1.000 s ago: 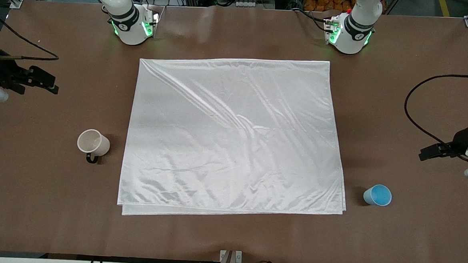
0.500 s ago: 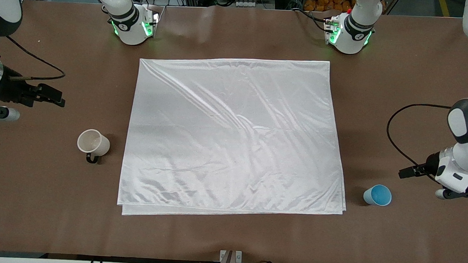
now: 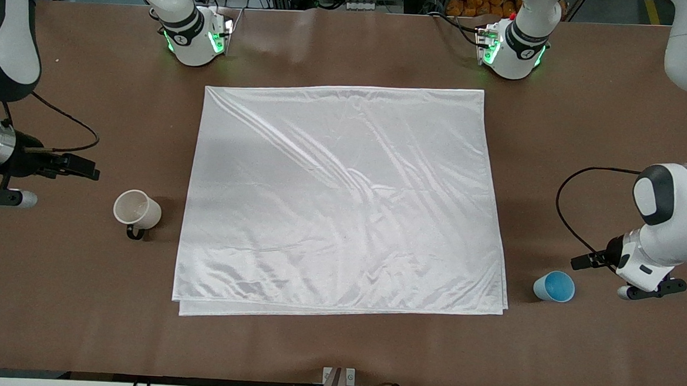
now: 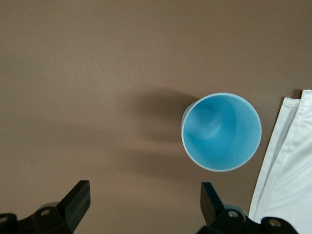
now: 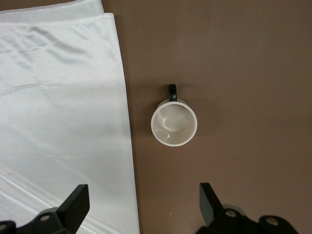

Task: Place blue cup into white mug on cloth

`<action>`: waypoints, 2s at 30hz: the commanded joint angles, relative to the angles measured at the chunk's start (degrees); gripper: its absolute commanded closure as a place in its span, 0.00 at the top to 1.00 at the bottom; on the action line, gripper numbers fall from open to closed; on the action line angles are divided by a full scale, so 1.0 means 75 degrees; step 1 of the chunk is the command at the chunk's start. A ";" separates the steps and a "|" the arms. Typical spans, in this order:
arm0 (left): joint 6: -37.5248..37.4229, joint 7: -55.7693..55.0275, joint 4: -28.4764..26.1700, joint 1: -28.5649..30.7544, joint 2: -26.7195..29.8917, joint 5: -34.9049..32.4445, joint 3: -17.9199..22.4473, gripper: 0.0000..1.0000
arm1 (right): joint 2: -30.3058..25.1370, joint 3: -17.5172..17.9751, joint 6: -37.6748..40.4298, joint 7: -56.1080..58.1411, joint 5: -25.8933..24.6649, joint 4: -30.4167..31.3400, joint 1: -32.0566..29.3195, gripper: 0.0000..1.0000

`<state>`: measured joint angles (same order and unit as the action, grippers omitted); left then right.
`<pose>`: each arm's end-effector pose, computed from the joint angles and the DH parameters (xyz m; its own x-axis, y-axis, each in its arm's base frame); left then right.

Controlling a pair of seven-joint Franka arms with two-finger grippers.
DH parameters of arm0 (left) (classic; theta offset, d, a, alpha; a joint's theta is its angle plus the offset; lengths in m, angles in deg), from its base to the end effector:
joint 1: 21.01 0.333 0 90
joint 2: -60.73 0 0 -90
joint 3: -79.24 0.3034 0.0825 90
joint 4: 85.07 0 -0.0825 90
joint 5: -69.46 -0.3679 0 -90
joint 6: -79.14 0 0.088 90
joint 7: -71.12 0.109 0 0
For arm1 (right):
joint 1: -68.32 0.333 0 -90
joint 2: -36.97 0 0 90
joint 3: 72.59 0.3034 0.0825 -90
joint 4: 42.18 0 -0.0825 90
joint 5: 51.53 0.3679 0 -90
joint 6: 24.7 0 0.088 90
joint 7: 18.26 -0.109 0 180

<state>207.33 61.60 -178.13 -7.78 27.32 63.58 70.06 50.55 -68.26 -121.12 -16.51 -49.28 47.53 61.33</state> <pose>0.6694 0.0641 0.2862 0.9788 0.2013 0.0374 0.2010 -0.9795 0.0113 0.6020 -0.0281 0.4860 0.9929 -0.0200 -0.1173 -0.0271 -0.9979 -0.0595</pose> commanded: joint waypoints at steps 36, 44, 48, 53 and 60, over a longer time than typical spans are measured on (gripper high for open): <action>0.1869 -0.0254 0.0267 -0.0123 -0.1159 -0.0365 -0.0017 0.57 | 0.2126 0.0067 -0.2214 -0.0244 0.0123 -0.0079 -0.0404 1.00; 0.1869 -0.0266 0.0267 -0.0182 -0.1171 -0.0354 -0.0029 0.31 | 0.2536 0.0067 -0.2508 -0.0244 0.0052 -0.0091 -0.0392 1.00; 0.1869 -0.0266 0.0267 -0.0182 -0.1171 -0.0354 -0.0029 0.23 | 0.2712 0.0067 -0.2613 -0.0244 0.0052 -0.0091 -0.0392 1.00; 0.1869 -0.0254 0.0267 -0.0182 -0.1171 -0.0365 -0.0029 0.06 | 0.2958 0.0067 -0.2684 -0.0244 0.0052 -0.0079 -0.0392 1.00; 0.1869 -0.0266 0.0279 -0.0299 -0.1147 -0.0354 -0.0017 0.00 | 0.3228 0.0067 -0.2684 -0.0233 0.0041 -0.0068 -0.0369 1.00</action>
<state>221.02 61.59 -176.78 -9.27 19.23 62.74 69.78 73.16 -68.33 -140.93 -17.64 -49.18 47.62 58.89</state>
